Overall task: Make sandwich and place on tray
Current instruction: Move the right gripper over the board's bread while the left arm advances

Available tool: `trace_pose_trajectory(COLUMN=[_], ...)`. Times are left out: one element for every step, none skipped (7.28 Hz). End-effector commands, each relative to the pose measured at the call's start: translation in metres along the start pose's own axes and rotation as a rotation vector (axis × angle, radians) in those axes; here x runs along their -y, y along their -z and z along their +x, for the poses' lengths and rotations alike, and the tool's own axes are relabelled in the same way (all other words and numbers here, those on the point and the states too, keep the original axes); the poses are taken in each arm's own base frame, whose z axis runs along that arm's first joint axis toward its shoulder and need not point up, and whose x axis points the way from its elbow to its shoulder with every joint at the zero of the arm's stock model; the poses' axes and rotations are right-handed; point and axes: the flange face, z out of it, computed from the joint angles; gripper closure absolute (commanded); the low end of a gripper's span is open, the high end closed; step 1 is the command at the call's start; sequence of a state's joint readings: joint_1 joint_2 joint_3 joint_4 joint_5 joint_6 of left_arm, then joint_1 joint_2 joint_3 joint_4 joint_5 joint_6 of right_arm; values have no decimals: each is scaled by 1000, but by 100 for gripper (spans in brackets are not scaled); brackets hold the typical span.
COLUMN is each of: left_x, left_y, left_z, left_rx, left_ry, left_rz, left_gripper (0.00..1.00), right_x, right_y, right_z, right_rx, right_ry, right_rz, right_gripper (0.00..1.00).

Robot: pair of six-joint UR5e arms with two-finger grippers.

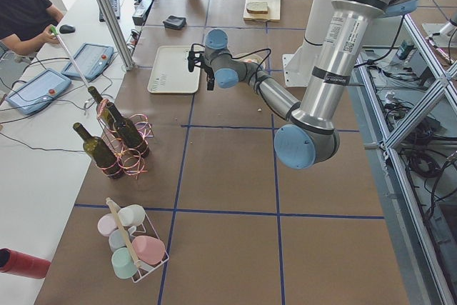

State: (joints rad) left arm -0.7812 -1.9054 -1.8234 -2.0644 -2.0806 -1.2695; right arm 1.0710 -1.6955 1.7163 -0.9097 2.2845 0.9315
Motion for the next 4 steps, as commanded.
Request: trace_pose_trajectory(left_x=[-21,-28,-28,-28], left_y=[-1,-7,-7,-7], left_z=[24,28,33,33], left_rx=[-32,-28,-34,-35], left_ry=[53,47,46,49], left_rz=[-15,-8,-3,-3], left_gripper=[0,0,0,0], right_x=[-76,-104,-126,-142], right_y=[-10,-3,-3,-8], right_z=[-9,2,12,28], right_rx=[-47,-74,-102,-145], right_ry=[-26,-20,-12,1], right_rz=[-19,-44,-82,-104], right_gripper=[0,0,0,0])
